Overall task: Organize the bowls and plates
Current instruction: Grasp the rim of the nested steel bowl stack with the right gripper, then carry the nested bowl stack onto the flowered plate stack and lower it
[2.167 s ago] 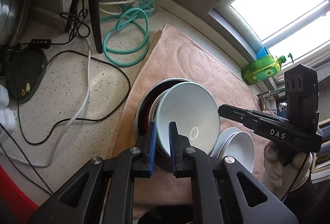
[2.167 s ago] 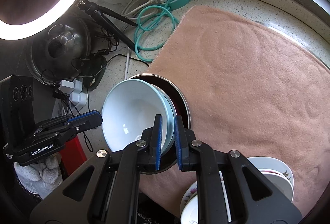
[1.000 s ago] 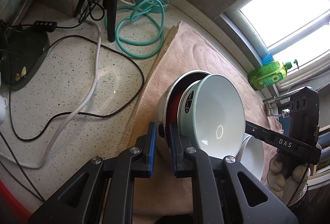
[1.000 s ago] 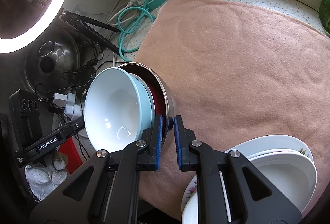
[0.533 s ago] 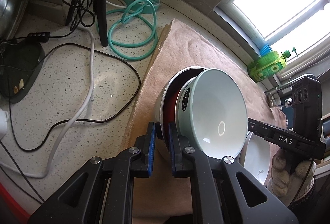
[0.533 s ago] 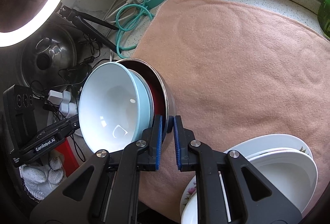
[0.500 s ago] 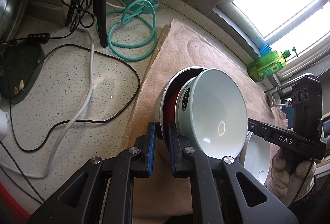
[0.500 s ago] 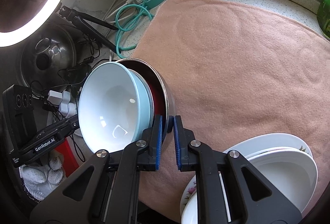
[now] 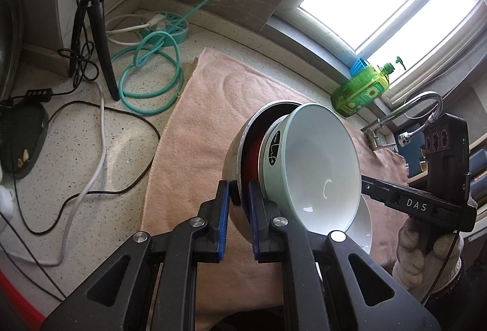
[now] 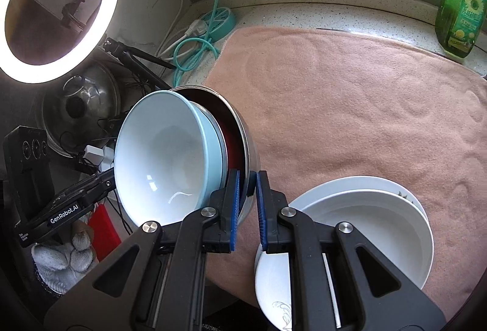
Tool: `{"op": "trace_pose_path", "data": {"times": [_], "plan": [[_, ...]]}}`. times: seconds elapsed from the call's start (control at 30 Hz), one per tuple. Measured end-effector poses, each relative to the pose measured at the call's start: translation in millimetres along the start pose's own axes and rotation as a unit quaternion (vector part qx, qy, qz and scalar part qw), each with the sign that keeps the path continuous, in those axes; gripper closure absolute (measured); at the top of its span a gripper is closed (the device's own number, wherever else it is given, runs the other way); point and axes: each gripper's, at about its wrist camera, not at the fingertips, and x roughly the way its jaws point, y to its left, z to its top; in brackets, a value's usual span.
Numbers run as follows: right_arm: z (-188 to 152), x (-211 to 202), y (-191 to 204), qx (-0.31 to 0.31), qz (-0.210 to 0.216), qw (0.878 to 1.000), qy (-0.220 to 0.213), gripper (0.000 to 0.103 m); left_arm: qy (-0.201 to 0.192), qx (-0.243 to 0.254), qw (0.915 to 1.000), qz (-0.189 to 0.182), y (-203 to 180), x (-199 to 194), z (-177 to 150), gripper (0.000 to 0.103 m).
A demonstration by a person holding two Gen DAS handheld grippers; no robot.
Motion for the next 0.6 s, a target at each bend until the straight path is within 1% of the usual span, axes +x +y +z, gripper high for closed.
{"op": "trace_pose_path", "data": {"times": [0.23,0.6], "plan": [[-16.0,-40.5,-29.1,0.003,-0.009,1.000,-0.013,0.092,-0.007,0.024,0.9996,-0.009,-46.1,-0.6,-5.9,0.093],[-48.9,-84.4,-83.7,0.030,-0.031,0.999,-0.024,0.092,0.026,0.046,0.9981,-0.031,-98.9,29.8,-30.4,0.093]]}}
